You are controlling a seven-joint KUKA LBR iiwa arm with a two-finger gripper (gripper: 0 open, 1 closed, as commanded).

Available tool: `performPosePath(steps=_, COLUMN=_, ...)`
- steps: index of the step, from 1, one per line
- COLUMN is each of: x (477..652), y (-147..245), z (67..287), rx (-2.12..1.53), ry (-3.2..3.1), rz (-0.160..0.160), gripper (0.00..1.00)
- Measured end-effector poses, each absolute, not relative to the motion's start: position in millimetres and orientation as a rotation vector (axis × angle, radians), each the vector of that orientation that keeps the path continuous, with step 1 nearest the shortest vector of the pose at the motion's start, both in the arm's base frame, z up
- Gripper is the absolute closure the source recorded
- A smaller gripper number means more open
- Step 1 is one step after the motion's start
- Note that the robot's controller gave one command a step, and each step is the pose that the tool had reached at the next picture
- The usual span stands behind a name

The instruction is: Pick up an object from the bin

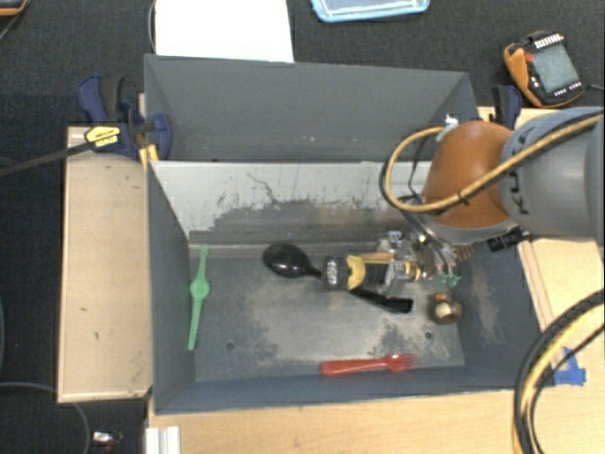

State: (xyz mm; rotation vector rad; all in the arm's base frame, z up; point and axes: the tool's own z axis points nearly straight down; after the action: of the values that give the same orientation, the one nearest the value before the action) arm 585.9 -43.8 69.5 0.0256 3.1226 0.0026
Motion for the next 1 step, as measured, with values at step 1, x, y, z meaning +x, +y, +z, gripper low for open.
performPosePath(steps=1, x=569.1, y=-37.3, z=126.4, rx=0.130, ry=3.126, rz=0.004, gripper=1.00)
